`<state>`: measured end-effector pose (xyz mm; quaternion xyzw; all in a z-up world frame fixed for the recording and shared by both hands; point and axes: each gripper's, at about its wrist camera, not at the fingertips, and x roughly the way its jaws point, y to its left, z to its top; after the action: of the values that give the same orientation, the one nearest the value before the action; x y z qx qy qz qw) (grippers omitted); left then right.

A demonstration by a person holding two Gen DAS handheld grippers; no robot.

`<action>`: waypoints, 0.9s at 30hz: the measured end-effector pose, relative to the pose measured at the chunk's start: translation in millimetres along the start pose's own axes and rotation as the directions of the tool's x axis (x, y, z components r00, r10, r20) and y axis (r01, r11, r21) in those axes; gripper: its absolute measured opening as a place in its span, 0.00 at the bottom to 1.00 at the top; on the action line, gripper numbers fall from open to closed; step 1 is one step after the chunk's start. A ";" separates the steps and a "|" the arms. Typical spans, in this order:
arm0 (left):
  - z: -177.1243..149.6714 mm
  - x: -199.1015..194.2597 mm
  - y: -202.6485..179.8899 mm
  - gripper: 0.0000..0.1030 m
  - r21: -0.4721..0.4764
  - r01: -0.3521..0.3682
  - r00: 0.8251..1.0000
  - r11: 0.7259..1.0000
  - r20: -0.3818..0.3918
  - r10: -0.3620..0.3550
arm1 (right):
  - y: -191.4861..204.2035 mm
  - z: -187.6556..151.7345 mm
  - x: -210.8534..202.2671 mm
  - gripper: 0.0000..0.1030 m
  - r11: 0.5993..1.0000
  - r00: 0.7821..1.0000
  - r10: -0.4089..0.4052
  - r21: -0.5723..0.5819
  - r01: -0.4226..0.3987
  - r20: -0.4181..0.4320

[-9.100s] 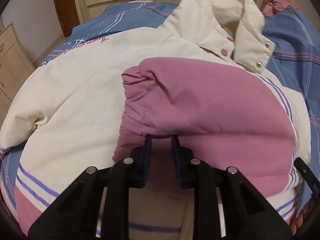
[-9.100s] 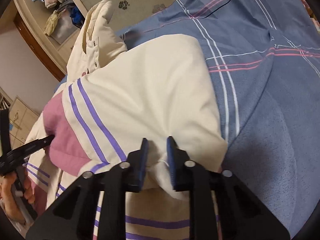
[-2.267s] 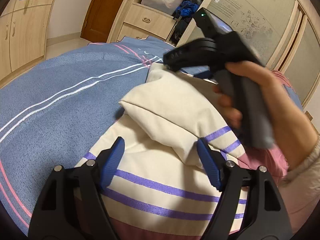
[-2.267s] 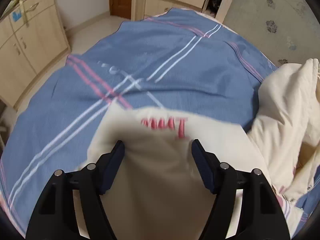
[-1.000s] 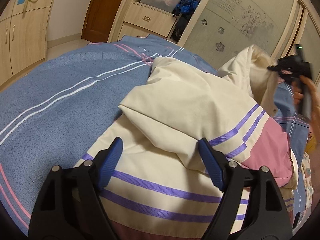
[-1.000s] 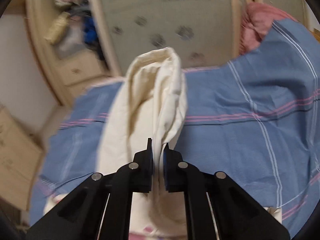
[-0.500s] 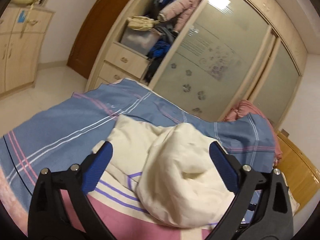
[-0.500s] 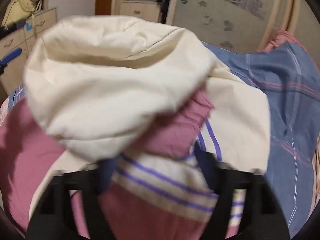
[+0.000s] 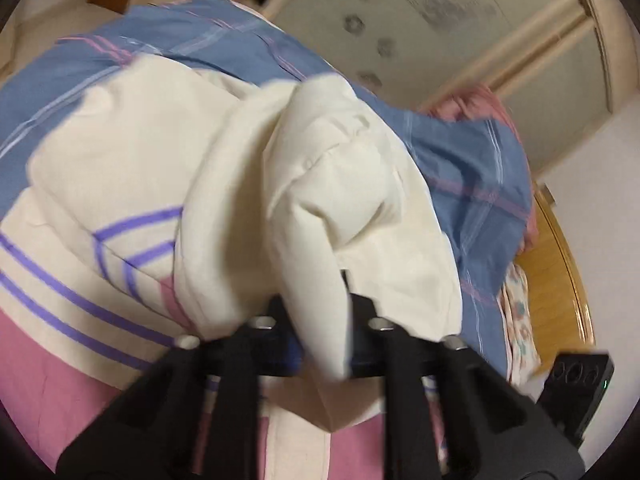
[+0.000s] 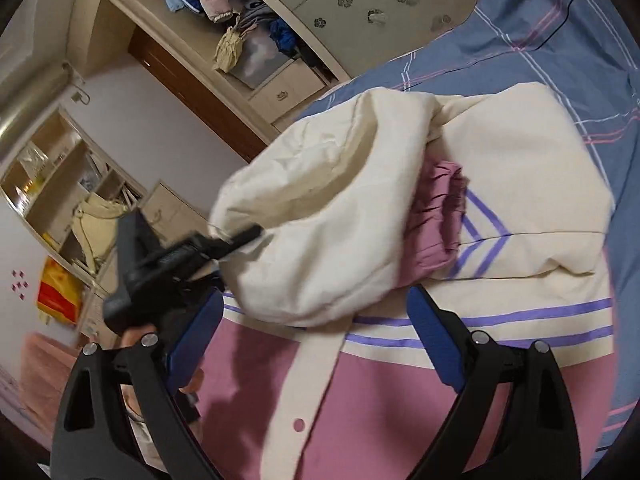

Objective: Fold large clothes

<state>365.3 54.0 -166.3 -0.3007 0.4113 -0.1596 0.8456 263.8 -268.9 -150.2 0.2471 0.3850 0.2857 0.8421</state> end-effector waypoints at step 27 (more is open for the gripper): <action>-50.4 -52.9 42.0 0.13 -0.058 0.076 0.997 0.995 0.031 -0.074 | -56.3 8.8 19.2 0.80 0.954 0.999 -0.003 0.299 0.015 -0.042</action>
<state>294.1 94.5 -185.7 -0.3430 0.3922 -0.1746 0.8355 297.4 -297.9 -190.6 0.3641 0.4421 0.2254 0.7882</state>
